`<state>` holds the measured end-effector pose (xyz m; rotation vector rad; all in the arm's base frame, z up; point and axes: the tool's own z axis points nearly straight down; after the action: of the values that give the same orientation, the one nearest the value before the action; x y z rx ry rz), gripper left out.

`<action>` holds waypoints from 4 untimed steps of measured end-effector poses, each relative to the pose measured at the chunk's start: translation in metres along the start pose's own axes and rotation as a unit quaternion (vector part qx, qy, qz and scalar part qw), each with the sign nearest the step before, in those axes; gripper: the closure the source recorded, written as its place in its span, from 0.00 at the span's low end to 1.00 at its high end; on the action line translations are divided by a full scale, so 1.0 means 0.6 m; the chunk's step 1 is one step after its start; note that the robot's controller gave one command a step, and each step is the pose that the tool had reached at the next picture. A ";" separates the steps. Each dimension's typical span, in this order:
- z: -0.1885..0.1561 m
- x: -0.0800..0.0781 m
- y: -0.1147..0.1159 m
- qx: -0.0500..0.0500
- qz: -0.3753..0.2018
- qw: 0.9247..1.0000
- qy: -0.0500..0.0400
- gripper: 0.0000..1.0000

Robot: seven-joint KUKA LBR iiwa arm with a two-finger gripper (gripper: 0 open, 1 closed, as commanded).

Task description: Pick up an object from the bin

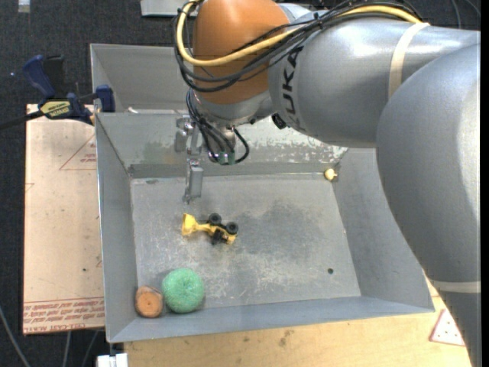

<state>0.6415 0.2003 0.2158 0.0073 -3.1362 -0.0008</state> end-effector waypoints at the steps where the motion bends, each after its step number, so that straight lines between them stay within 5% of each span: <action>1: -0.009 -0.002 -0.002 -0.001 0.001 1.000 -0.004 0.00; 2: -0.008 -0.001 -0.002 -0.001 0.000 1.000 -0.004 0.00; 3: 0.009 0.004 0.011 0.001 -0.068 0.998 -0.001 0.00; 4: 0.068 0.067 -0.038 -0.001 -0.078 0.997 -0.006 0.00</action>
Offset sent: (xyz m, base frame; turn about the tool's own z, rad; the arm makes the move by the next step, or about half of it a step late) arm -0.0459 -0.0455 -0.1150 -0.2605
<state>0.6010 0.1771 0.1753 0.2522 -3.1390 -0.0049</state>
